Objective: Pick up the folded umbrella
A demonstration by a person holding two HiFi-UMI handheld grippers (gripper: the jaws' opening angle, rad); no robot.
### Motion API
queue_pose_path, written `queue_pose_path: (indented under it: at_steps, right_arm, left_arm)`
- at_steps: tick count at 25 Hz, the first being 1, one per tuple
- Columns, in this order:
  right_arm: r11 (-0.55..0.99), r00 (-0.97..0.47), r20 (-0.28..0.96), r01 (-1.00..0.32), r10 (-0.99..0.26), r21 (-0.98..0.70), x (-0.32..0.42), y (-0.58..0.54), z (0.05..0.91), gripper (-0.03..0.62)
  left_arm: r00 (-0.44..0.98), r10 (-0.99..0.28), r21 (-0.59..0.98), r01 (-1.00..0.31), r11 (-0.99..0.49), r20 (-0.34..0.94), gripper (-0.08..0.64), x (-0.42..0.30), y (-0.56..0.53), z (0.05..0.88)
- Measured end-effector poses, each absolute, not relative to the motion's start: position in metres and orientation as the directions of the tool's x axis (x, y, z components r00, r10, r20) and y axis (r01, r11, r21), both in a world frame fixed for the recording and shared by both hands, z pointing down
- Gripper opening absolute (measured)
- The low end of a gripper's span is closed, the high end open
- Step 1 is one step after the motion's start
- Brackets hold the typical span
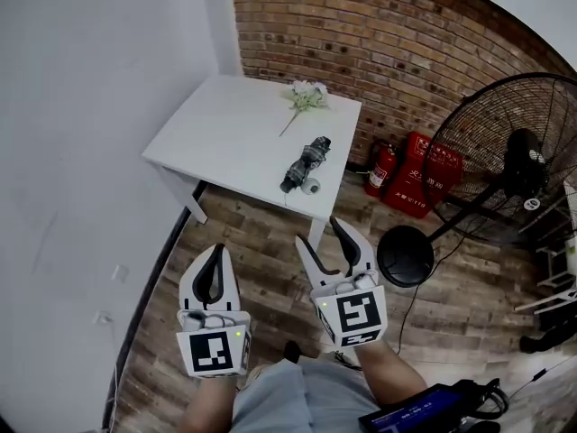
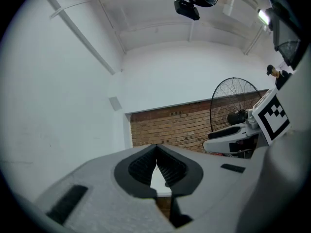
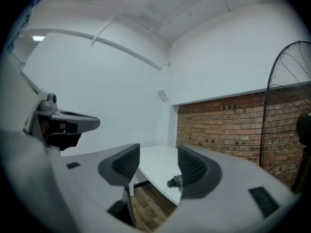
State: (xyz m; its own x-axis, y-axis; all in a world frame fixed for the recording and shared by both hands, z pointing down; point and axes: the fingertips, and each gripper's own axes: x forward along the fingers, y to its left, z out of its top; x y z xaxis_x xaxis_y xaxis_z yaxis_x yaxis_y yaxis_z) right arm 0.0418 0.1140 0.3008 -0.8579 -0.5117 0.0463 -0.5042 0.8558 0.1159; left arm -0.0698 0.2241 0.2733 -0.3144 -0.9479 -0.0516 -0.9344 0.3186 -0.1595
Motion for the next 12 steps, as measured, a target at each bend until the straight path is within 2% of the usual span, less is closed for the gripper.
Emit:
queue_pose_path:
  at_steps: [12]
  right_arm:
    - [0.811, -0.813, 0.048, -0.572, -0.58, 0.12, 0.026, 0.077, 0.301, 0.239]
  left_arm:
    - [-0.247, -0.968, -0.158, -0.955, 0.252, -0.049, 0.006, -0.09, 0.182, 0.283]
